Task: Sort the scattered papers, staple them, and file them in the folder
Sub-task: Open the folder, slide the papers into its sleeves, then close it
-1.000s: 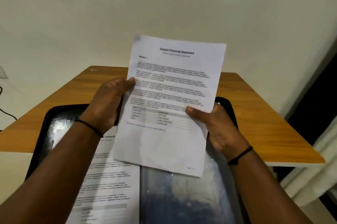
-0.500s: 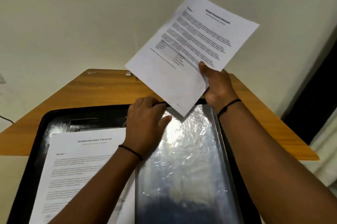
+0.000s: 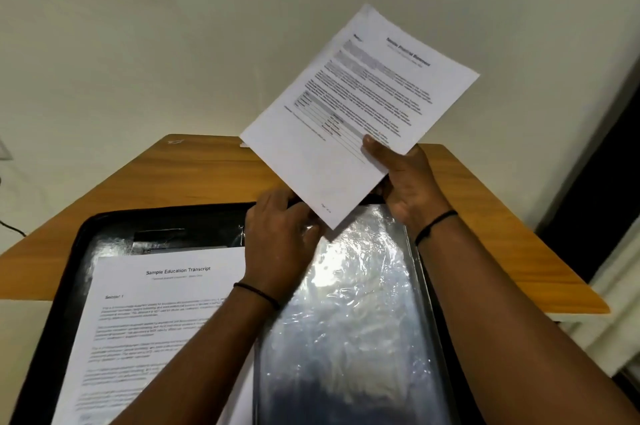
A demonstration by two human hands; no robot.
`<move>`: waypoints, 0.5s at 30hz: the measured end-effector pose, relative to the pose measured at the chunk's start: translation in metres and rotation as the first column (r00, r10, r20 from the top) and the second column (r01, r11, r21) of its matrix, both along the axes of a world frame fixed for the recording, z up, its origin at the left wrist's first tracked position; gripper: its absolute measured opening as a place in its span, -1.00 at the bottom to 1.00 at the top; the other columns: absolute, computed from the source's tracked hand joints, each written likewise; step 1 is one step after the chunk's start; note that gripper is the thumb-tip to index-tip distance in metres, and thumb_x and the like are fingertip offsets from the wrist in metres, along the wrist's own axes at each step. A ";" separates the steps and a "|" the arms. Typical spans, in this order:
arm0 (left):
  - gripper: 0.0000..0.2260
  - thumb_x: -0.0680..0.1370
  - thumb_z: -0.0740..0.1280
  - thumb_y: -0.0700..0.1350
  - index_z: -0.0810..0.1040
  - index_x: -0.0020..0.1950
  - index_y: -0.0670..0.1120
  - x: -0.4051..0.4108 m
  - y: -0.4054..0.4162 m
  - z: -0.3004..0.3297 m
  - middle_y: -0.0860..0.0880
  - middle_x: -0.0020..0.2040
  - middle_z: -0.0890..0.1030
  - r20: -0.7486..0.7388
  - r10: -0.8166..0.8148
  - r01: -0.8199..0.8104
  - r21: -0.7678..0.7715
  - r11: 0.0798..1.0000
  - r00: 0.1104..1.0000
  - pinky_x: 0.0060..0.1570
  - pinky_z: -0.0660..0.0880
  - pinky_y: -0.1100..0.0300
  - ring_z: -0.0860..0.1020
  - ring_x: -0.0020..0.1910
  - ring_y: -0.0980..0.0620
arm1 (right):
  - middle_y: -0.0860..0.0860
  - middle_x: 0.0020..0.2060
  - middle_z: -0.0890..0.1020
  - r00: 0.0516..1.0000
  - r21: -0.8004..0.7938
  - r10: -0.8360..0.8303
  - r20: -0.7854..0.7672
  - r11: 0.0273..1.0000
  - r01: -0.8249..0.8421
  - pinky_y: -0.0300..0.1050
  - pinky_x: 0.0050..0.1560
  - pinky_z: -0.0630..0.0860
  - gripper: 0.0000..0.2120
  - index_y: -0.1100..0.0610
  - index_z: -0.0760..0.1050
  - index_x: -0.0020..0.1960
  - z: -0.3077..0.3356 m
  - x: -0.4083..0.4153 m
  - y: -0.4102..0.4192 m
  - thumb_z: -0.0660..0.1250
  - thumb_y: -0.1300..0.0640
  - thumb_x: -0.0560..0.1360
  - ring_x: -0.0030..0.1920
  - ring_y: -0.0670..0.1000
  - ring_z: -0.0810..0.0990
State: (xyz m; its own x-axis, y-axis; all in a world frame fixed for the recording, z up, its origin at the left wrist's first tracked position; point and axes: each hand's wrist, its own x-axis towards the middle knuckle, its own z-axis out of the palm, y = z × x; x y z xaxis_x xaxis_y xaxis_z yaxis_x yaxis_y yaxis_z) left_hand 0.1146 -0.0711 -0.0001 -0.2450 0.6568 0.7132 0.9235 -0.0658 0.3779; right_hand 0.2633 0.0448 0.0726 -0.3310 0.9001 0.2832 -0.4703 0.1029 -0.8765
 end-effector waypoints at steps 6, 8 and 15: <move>-0.84 0.37 0.56 -0.08 0.68 -0.10 -0.04 0.002 -0.001 0.000 -0.01 -0.05 0.61 0.030 0.004 -0.004 -0.001 1.000 1.000 -0.06 0.41 0.05 0.52 -0.01 -0.06 | 0.10 0.02 0.71 0.983 -0.077 -0.006 0.184 0.997 0.021 0.24 -0.18 0.65 -0.58 0.16 0.48 0.29 -0.008 0.019 -0.013 0.42 0.36 0.46 0.00 0.20 0.70; -0.84 0.37 0.55 -0.09 0.66 -0.10 -0.04 0.002 0.000 0.000 0.00 -0.06 0.60 0.026 -0.007 0.006 0.017 1.000 1.000 -0.07 0.39 0.06 0.52 -0.02 -0.06 | 0.10 0.02 0.71 0.987 -0.059 -0.014 0.159 0.998 0.024 0.15 -0.23 0.68 -0.61 0.16 0.49 0.25 0.001 0.020 -0.014 0.41 0.37 0.47 0.01 0.18 0.70; -0.90 0.38 0.45 -0.16 0.63 -0.12 -0.05 0.002 -0.002 -0.002 -0.03 -0.11 0.60 -0.018 0.007 -0.006 0.048 0.999 1.000 -0.18 0.31 0.14 0.51 -0.09 -0.11 | 0.10 0.10 0.67 0.971 -0.005 0.230 0.066 0.973 -0.230 0.12 -0.19 0.68 -0.60 0.08 0.52 0.21 0.037 0.019 -0.034 0.41 0.29 0.40 0.05 0.14 0.67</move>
